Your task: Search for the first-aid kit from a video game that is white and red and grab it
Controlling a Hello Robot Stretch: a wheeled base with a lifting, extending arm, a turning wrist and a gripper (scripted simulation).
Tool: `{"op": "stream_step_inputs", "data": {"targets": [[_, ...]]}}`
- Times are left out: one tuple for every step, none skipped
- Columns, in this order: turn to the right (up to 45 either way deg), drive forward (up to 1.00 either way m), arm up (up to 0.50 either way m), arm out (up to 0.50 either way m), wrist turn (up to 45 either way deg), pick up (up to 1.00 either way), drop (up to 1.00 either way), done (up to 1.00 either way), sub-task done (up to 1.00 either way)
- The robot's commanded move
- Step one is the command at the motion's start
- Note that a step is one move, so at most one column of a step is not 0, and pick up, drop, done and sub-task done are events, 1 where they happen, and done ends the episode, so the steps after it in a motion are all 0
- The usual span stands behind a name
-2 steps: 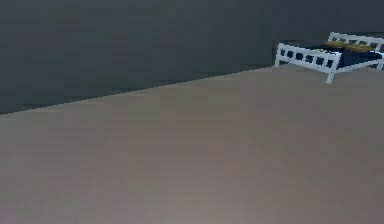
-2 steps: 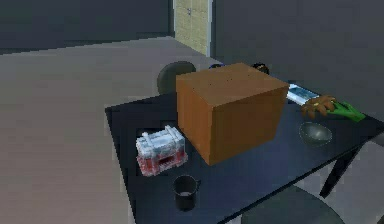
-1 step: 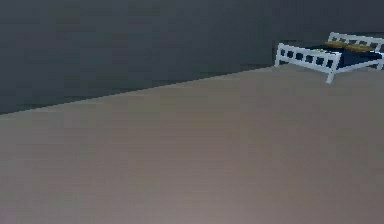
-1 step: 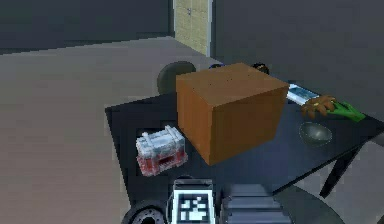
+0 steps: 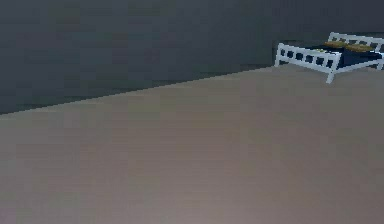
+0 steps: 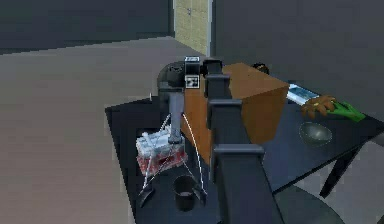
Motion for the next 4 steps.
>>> {"op": "stream_step_inputs", "data": {"targets": [[0.0, 0.0, 0.0, 0.0, 45.0, 0.0, 0.0, 0.0, 0.0], [0.0, 0.0, 0.0, 0.0, 45.0, 0.0, 0.0, 0.0, 0.0], [0.0, 0.0, 0.0, 0.0, 42.0, 0.0, 0.0, 0.0, 0.0], [0.0, 0.0, -0.3, 0.0, 0.0, 0.0, 0.0, 0.0, 0.0]]}}
